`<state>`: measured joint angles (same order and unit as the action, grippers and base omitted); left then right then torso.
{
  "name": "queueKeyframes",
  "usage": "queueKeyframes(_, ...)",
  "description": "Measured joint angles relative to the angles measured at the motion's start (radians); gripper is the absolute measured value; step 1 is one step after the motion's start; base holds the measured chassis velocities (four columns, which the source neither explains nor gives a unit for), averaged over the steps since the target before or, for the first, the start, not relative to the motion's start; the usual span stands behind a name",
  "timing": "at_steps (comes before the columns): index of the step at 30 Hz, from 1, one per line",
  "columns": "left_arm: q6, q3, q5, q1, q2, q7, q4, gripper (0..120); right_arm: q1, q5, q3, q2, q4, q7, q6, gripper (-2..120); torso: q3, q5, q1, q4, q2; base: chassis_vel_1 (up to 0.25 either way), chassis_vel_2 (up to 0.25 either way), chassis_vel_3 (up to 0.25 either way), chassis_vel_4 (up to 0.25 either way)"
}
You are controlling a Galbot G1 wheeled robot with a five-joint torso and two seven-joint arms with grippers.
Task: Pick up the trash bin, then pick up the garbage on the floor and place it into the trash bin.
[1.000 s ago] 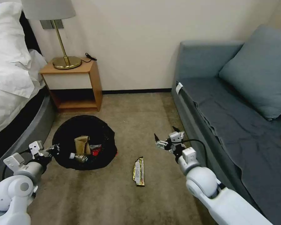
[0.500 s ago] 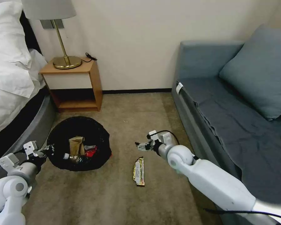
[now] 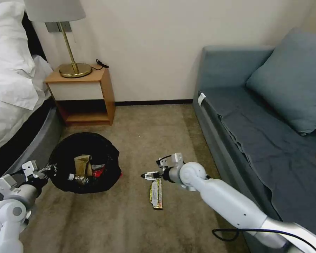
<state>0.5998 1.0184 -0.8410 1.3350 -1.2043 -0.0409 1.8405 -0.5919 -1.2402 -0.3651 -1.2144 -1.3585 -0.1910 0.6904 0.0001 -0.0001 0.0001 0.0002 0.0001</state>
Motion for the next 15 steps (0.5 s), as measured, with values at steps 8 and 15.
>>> queueKeyframes(8, 0.000, -0.002, -0.003, 0.000, 0.000, -0.001, -0.001, 4, -0.004, 0.023, 0.001, -0.028, 0.057, -0.054, 0.048, 100, 0.000, -0.0001, 0.000, -0.0002, 0.000, 0.000, 0.000, 0.000, 0.000)
queueKeyframes(15, -0.002, -0.002, 0.001, 0.006, -0.014, -0.001, 0.003, 4, -0.005, 0.057, -0.012, -0.045, 0.116, -0.072, 0.049, 100, 0.000, 0.0000, 0.000, -0.0003, 0.000, 0.000, 0.000, 0.000, 0.000)
